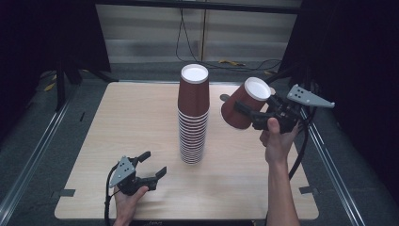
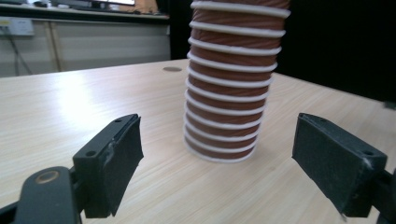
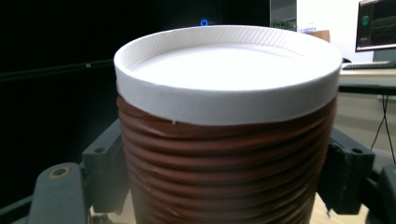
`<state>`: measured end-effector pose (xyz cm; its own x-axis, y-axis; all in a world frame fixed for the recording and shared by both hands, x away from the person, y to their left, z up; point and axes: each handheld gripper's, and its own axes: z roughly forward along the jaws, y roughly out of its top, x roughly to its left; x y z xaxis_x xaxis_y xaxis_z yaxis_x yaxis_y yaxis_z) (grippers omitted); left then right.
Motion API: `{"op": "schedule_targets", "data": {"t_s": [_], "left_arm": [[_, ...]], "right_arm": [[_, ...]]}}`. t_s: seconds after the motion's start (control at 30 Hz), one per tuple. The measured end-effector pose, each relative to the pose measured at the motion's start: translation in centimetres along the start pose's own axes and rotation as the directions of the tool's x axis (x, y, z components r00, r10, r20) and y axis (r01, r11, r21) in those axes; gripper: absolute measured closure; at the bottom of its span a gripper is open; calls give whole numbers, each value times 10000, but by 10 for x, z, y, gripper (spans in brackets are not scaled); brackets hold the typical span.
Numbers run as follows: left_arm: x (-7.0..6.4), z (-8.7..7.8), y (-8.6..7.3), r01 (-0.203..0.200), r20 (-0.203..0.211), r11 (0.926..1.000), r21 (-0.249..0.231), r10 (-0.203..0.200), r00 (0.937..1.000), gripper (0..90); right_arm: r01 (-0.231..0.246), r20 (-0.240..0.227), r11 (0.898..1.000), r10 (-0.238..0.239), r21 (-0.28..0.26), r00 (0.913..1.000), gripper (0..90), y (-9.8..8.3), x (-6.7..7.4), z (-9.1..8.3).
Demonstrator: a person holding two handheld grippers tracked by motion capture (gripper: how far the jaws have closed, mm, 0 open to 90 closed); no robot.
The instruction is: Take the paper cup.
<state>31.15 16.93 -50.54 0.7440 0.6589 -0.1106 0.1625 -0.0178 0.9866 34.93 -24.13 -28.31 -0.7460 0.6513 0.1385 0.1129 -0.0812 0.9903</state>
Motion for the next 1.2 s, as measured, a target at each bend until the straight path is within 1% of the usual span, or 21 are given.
{"op": "schedule_targets", "data": {"t_s": [0.07, 0.1, 0.13, 0.17, 0.23, 0.27, 0.37, 0.4, 0.43, 0.47, 0.53, 0.57, 0.63, 0.7, 0.77, 0.8, 0.9, 1.03, 1.1, 1.13, 1.2], "left_arm": [[-2, -1, 3, -92, 11, 9999, -51, 92, 10000, 155], [-2, -1, 4, -187, 77, 9998, 5, 187, 9998, 156], [-3, -1, 6, -184, 177, 9998, 28, 184, 9997, 156], [-4, -1, 7, -126, 168, 9999, 45, 125, 9998, 156], [-6, -3, 10, -96, 258, 9999, 100, 93, 9996, 158], [-7, -3, 12, 2, 543, 10000, -15, -1, 9985, 159], [-8, -3, 13, -47, 605, 10000, -40, 50, 9982, 161], [-10, -2, 14, 126, 841, 9999, -27, -123, 9964, 161], [-10, -2, 14, 165, 909, 9998, -63, -158, 9957, 161], [-10, -2, 14, 165, 909, 9998, -63, -158, 9957, 161], [-11, -1, 16, -47, 907, 10000, -12, 48, 9959, 161], [-11, 0, 16, -90, 894, 10000, 20, 87, 9960, 161], [-13, 2, 16, -143, 727, 9999, 77, 137, 9973, 161], [-14, 3, 16, -130, 833, 9998, 127, 119, 9965, 161], [-16, 5, 17, -278, 908, 9994, 182, 260, 9955, 160], [-18, 7, 19, -298, 1012, 9993, 213, 275, 9945, 160], [-21, 9, 20, -344, 1225, 9992, 194, 318, 9920, 158], [-26, 12, 23, -656, 1523, 9975, 272, 607, 9865, 157], [-29, 14, 23, -593, 1646, 9979, 248, 544, 9849, 157], [-30, 15, 23, -705, 1664, 9971, 285, 648, 9839, 157], [-34, 17, 22, -651, 1816, 9976, 233, 598, 9816, 157]], "right_arm": [[24, -32, 10000, -23, 83, 10000, 192, -2, 0, 0], [83, 90, 9998, -85, 179, 9999, 192, -7, 0, 0], [-108, 8, 9998, 108, 150, 9999, 193, -14, 0, -2], [-108, 8, 9998, 108, 150, 9999, 193, -14, 0, -2], [-186, 34, 9998, 186, 121, 9998, 193, -25, 3, -5], [-243, 5, 9995, 243, 182, 9997, 193, -30, 3, -5], [-207, 67, 9993, 205, 326, 9998, 193, -39, 3, -5], [-341, 31, 9985, 340, 430, 9994, 193, -49, 5, -6], [-403, 10, 9982, 403, 433, 9992, 193, -53, 5, -7], [-403, 10, 9982, 403, 433, 9992, 193, -53, 5, -7], [-561, -35, 9969, 563, 551, 9984, 193, -67, 8, -10], [-561, -35, 9969, 563, 551, 9984, 193, -67, 8, -10], [-693, -136, 9957, 702, 613, 9974, 193, -76, 10, -9], [-810, -122, 9941, 821, 721, 9966, 193, -88, 12, -8], [-815, -134, 9936, 828, 786, 9965, 193, -92, 13, -7], [-887, -171, 9922, 905, 878, 9957, 194, -98, 16, -7], [-858, -220, 9918, 883, 942, 9959, 194, -102, 19, -7], [-937, -346, 9879, 987, 1236, 9945, 194, -117, 23, -4], [-936, -339, 9870, 988, 1307, 9945, 194, -120, 23, -3], [-947, -336, 9859, 1002, 1381, 9944, 194, -122, 24, -2], [-966, -489, 9853, 1044, 1412, 9933, 194, -129, 26, -1]]}}
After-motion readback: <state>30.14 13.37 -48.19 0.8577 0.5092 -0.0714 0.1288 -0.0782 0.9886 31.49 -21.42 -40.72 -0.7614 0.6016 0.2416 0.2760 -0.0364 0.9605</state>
